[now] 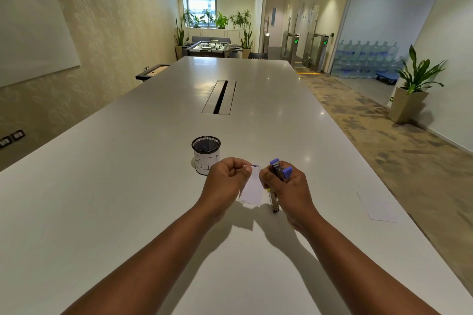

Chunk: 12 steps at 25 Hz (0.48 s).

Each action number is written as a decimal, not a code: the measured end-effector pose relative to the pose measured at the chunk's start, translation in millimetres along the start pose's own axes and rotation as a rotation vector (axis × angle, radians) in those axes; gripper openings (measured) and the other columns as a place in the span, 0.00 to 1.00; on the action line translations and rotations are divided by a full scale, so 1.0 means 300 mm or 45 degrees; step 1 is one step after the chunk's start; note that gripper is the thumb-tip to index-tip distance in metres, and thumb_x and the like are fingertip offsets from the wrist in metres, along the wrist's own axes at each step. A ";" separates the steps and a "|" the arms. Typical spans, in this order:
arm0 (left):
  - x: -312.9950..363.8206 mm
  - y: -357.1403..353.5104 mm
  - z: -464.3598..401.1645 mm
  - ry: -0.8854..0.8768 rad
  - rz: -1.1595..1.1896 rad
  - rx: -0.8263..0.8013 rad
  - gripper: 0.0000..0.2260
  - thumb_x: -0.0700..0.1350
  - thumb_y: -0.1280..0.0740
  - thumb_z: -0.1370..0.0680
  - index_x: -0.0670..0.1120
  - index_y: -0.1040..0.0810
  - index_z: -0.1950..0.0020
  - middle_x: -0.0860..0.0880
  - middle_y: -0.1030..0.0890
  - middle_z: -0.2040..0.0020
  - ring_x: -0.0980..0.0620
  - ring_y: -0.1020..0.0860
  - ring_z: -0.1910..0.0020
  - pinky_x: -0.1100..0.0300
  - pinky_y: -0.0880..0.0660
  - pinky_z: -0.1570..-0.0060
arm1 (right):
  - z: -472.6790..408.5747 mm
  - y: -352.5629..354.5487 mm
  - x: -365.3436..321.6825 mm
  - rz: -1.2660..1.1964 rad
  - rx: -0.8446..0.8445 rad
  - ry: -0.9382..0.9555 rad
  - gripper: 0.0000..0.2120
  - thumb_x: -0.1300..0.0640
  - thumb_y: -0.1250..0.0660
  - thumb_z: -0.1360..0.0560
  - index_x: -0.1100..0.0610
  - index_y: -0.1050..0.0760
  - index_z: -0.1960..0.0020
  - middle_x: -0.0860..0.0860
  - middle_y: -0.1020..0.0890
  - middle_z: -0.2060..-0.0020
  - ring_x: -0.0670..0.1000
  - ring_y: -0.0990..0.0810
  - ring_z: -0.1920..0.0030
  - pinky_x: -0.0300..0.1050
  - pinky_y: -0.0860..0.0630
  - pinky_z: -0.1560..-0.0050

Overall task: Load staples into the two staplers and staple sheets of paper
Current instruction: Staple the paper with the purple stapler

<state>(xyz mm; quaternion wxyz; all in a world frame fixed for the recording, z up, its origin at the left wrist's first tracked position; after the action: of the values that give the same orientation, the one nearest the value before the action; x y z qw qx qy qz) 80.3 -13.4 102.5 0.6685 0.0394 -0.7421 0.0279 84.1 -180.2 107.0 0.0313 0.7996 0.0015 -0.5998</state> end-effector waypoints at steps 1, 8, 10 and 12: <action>-0.002 0.005 -0.003 0.000 -0.001 0.007 0.03 0.42 0.30 0.20 0.46 0.17 0.52 0.53 0.14 0.63 0.55 0.19 0.64 0.62 0.21 0.61 | 0.002 0.000 0.000 0.000 -0.002 0.000 0.09 0.62 0.30 0.22 0.64 0.25 0.60 0.52 0.23 0.68 0.51 0.25 0.64 0.48 0.26 0.56; -0.003 0.018 -0.001 -0.016 -0.143 0.042 0.07 0.49 0.27 0.22 0.47 0.16 0.56 0.52 0.15 0.65 0.58 0.21 0.68 0.65 0.24 0.65 | 0.008 -0.006 0.009 -0.011 0.008 -0.016 0.10 0.61 0.30 0.22 0.67 0.25 0.58 0.51 0.23 0.69 0.48 0.25 0.66 0.42 0.26 0.59; 0.000 0.022 0.001 -0.041 -0.261 0.043 0.12 0.53 0.29 0.21 0.46 0.18 0.60 0.56 0.22 0.73 0.60 0.28 0.73 0.68 0.30 0.71 | 0.005 -0.003 0.008 -0.010 0.023 -0.020 0.10 0.61 0.29 0.22 0.67 0.25 0.57 0.51 0.23 0.68 0.48 0.24 0.66 0.41 0.26 0.59; 0.011 0.018 0.010 -0.112 -0.400 0.042 0.19 0.55 0.32 0.19 0.43 0.24 0.64 0.56 0.30 0.76 0.59 0.34 0.76 0.69 0.36 0.74 | 0.002 -0.001 0.008 -0.025 0.044 -0.030 0.09 0.61 0.29 0.22 0.63 0.24 0.59 0.49 0.23 0.68 0.48 0.24 0.65 0.42 0.25 0.58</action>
<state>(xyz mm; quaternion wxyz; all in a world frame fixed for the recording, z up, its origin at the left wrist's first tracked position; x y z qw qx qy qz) 76.6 -8.5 105.4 0.6308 0.1670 -0.7548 -0.0665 84.3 -180.1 104.7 0.0114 0.7929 -0.0013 -0.6093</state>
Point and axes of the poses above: each hand's wrist, its own z-axis away from the middle knuckle, its own y-axis out of the back of the hand, x = y × z, the point moved 7 cm from there along -z, towards the middle knuckle
